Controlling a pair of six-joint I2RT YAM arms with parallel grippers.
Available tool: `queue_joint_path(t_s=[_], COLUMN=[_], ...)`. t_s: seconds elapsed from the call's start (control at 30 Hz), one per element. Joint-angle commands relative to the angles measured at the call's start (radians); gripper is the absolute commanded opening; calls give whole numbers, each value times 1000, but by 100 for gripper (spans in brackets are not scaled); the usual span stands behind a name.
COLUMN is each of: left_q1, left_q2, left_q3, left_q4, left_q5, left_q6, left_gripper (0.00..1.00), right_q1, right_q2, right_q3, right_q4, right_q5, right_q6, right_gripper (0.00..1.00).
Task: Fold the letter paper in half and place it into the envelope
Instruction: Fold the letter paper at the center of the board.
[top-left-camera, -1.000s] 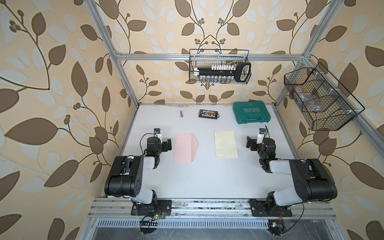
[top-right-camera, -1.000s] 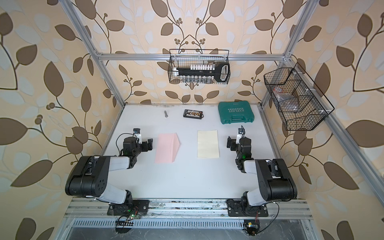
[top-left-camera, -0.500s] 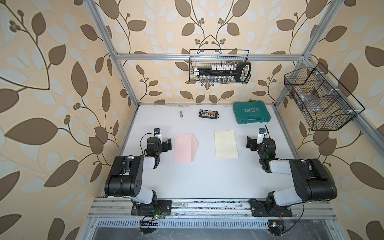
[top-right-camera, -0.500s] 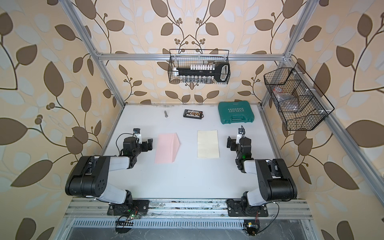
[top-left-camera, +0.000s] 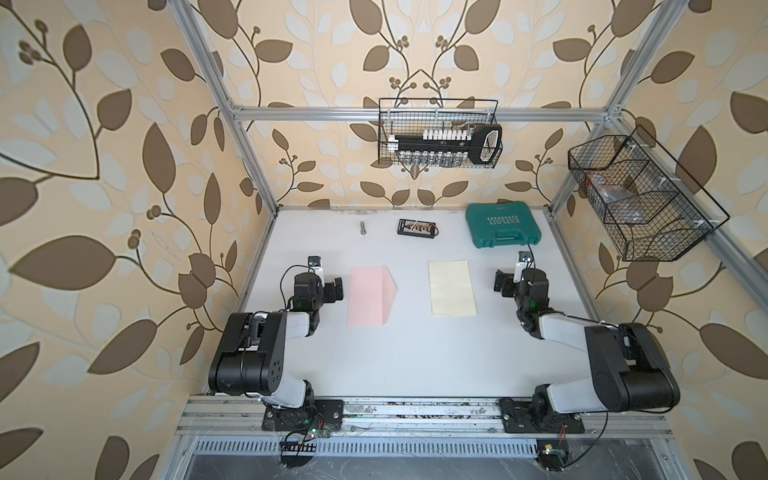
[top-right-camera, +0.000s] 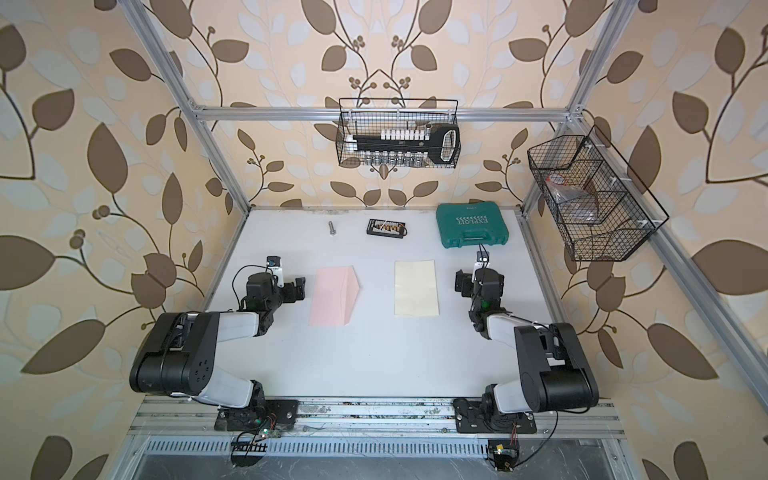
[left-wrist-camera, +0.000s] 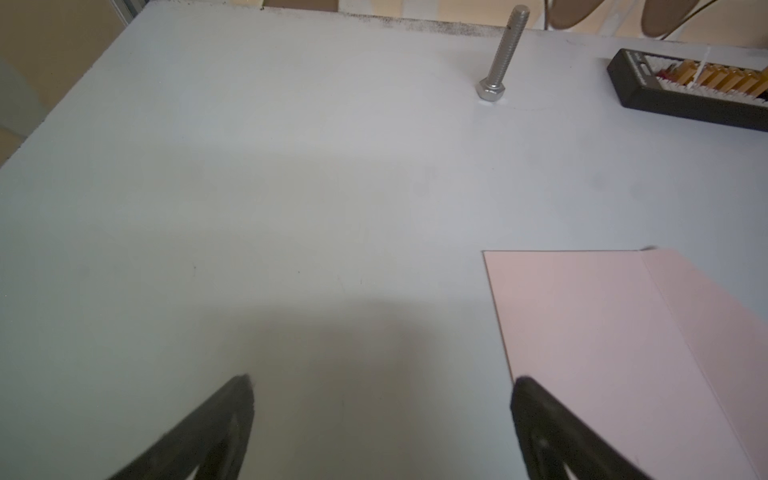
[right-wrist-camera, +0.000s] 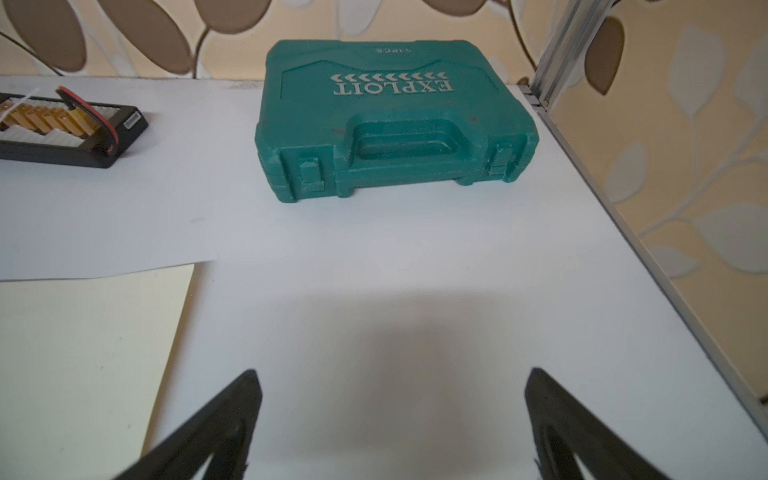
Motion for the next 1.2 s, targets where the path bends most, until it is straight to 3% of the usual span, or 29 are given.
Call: queue_joint_path(t_s=[0.0,0.17,0.4,0.53,0.67,0.77,0.97,1.17], left_q1=[-11,-109,-355,-498,-603,-642,-656,-699], left_q2=[-42,-42,-65,56,203,308,512,639], left_q3=[317,552,667,737,860,977,1223,1356], left_q4=[-413,-623,-820,-929,-1020,-1065,-1139,-1163], left_q5=[-11,48,85,108,128,137,203,199], left_q6=[-52,-134,-226,-252,-254,-256,-304,-321], left_gripper=[99,99,99,99,99,97,71,68], right_q1=[14,17,43,70,87,122,219,255], right_q2=[-96,-239,-347,-342,-338,-339,-344,-353], right_q3=[178,140,177,255,296,329,365,388], right_q4=[-337,-361,-556,-742,-851,-917,-991,-1050], right_q5=[117,42,-126,-199,-309,-322,-249,-223], right_q6=[42,103,96,89,94,89,-5,-91], right_gripper=[98,98,98,97,85,83,84,86])
